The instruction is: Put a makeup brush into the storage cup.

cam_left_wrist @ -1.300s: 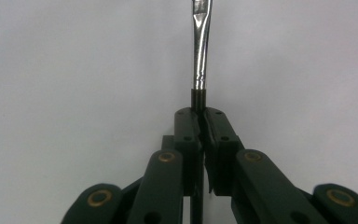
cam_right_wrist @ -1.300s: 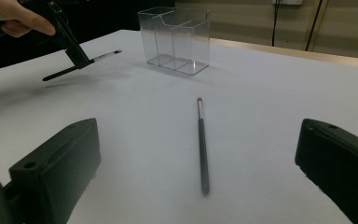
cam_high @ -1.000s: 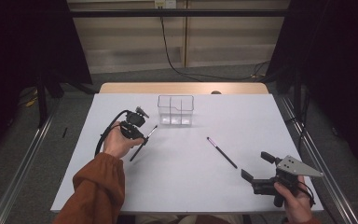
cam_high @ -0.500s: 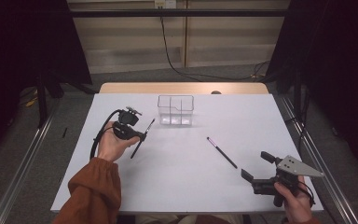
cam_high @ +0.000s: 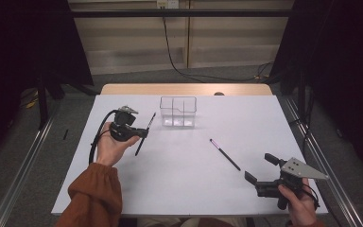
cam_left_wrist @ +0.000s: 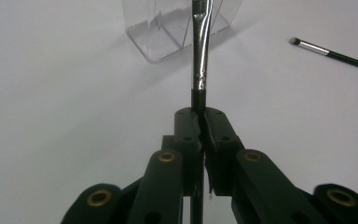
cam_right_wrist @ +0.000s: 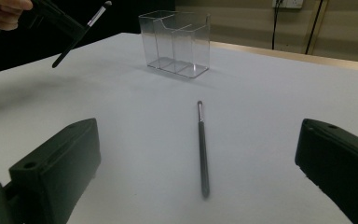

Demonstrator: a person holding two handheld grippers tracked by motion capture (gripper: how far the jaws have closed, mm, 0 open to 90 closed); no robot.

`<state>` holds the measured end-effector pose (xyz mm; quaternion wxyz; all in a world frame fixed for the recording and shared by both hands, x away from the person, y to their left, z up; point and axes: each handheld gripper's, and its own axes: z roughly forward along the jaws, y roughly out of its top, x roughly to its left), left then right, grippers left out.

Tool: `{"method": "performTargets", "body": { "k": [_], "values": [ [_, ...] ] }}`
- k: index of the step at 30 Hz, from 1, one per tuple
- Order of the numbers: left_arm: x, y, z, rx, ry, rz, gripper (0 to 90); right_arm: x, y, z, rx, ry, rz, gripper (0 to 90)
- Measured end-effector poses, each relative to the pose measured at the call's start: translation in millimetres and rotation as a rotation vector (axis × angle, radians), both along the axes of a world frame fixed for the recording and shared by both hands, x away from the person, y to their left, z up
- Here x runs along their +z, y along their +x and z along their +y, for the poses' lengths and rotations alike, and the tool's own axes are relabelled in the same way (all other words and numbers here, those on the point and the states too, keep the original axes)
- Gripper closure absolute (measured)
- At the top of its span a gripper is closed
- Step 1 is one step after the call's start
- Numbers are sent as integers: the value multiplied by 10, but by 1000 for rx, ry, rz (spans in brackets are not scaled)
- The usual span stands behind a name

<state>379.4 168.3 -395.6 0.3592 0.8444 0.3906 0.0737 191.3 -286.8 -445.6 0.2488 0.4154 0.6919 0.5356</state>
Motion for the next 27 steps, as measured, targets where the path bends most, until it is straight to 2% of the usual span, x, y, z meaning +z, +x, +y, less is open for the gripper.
{"method": "performTargets", "body": {
  "k": [8,11,16,19,21,23,25,27],
  "values": [
    [14,-41,49,27,-71,-70,845,2,-2,7,1,1,0,0],
    [16,-55,56,36,-80,-90,846,1,-1,4,0,-4,-1,0],
    [53,-107,60,13,-142,-155,845,2,-1,6,-2,0,-1,0],
    [111,-163,37,-19,-182,-193,845,2,0,5,-1,1,-1,0],
    [121,-176,30,-25,-201,-209,845,2,1,6,0,2,0,0],
    [111,-183,26,-26,-216,-242,845,5,-4,7,0,2,-1,0],
    [94,-179,33,-20,-253,-246,845,5,-4,6,0,3,-1,0],
    [86,-175,36,-12,-254,-263,845,4,-2,5,-2,6,-1,0]
  ]
}}
